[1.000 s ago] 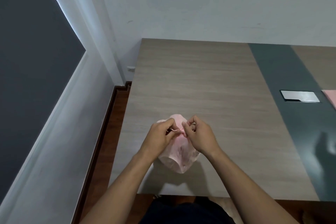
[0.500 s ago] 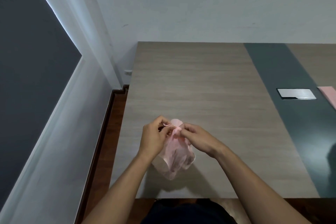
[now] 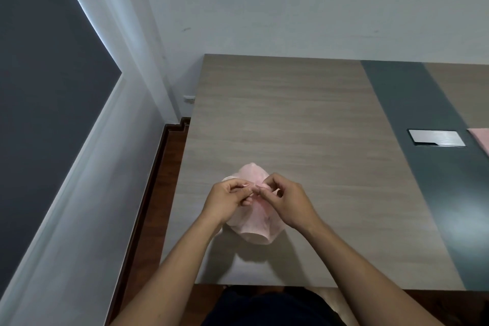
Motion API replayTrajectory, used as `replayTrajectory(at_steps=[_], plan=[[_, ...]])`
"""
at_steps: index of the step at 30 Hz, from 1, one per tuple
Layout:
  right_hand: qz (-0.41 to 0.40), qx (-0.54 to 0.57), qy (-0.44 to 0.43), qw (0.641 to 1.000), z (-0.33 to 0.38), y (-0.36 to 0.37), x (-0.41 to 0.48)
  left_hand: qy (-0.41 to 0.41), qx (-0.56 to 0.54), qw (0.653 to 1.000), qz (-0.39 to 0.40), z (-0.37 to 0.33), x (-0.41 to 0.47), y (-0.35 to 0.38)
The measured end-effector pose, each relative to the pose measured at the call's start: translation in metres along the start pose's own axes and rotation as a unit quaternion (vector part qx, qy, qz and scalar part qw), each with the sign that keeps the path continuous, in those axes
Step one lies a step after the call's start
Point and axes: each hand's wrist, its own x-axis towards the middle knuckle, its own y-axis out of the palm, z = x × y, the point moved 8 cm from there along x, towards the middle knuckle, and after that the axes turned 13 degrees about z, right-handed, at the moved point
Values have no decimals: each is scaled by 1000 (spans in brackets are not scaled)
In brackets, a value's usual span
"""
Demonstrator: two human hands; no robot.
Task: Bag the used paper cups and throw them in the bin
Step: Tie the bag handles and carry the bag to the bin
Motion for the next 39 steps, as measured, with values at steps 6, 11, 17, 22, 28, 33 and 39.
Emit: replayTrajectory(at_steps=[6, 11, 17, 22, 28, 33, 39], plan=[[-18, 15, 0, 1000, 3, 2, -1, -11, -46, 999, 1, 10, -1, 0], [-14, 5, 8, 1000, -3, 8, -4, -29, -18, 999, -36, 20, -3, -9], [-54, 26, 78, 995, -36, -2, -5, -56, 30, 990, -122, 35, -2, -35], [-45, 71, 128, 988, -55, 1, -7, -45, 180, 974, -133, 32, -2, -39], [-26, 167, 129, 977, -59, 6, -10, -23, 321, 945, -57, 37, 1, -19], [11, 175, 121, 977, -61, 12, -6, -11, 399, 912, -94, 43, -5, -13], [106, 96, 87, 986, -63, 16, -2, 20, 376, 913, -157, 51, -23, -13]])
